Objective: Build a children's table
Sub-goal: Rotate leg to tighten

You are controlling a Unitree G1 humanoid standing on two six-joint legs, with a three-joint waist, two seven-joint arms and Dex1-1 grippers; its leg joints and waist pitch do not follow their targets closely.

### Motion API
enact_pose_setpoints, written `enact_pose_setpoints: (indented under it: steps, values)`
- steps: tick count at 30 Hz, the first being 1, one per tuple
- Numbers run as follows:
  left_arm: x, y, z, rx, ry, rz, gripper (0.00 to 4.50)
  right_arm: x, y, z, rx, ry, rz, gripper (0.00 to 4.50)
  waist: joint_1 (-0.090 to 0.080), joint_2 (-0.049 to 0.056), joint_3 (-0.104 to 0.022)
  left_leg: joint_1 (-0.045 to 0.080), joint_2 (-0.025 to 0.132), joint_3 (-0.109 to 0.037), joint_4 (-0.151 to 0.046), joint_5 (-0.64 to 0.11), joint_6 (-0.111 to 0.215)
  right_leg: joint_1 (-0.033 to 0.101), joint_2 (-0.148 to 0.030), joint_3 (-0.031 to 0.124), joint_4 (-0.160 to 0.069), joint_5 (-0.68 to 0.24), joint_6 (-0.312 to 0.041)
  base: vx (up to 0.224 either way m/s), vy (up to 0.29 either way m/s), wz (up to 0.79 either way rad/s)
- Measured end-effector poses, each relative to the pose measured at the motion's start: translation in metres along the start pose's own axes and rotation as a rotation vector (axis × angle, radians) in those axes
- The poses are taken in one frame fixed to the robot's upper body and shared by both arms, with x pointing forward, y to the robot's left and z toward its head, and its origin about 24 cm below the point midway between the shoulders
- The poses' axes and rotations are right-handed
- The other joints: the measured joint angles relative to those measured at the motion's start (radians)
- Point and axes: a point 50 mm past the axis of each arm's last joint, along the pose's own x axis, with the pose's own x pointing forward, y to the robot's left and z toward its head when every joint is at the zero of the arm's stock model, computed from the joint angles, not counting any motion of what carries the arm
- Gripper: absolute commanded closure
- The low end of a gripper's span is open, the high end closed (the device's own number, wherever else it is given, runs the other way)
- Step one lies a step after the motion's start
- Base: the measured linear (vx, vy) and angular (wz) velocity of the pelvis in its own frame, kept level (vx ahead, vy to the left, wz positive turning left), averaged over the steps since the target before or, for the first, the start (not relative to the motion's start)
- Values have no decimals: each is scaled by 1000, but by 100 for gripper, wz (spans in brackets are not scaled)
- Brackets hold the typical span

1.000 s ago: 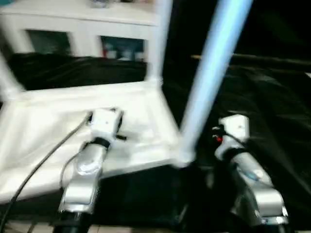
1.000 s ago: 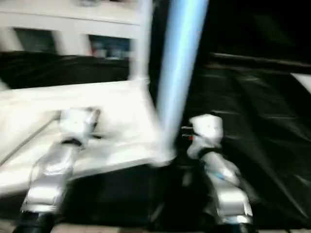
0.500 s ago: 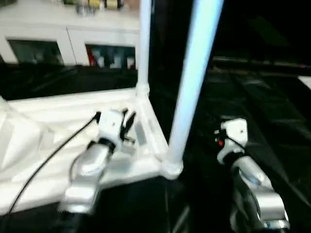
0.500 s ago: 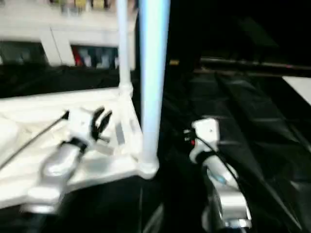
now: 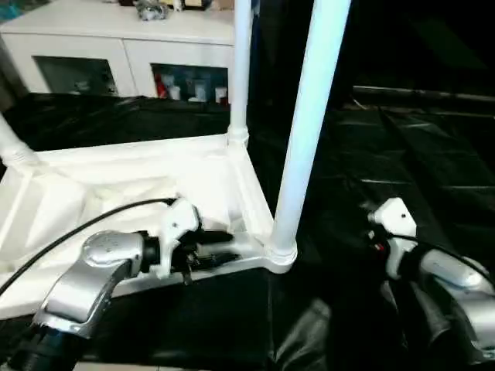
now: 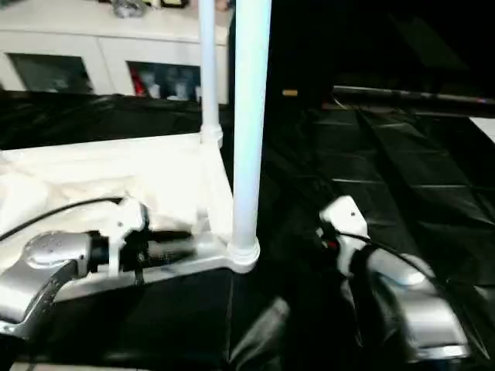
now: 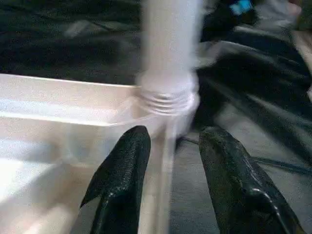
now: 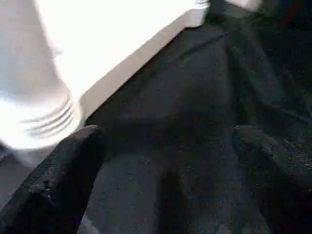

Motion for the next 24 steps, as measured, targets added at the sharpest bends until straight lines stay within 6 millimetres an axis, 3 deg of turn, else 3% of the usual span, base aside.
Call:
enact_pose_setpoints:
  steps: [5,17,24]
  values:
    - [10,4,-1,71,96,-32,216,-12,-4,2,-63,64,100,0,5,3,1,-1,5,6,-4,13,-3,-2,1,-1,0,3,1,0,0,0]
    - [26,19,-10,179,214,16,216,-7,19,7,-102,60,193,0,6,5,-1,-13,7,8,-5,19,6,-14,2,-1,-2,1,2,0,0,0]
    - [25,22,-13,181,215,15,275,-6,23,10,-103,49,186,0,2,5,-1,-9,7,8,-10,21,0,-14,2,-1,-1,3,0,0,0,0]
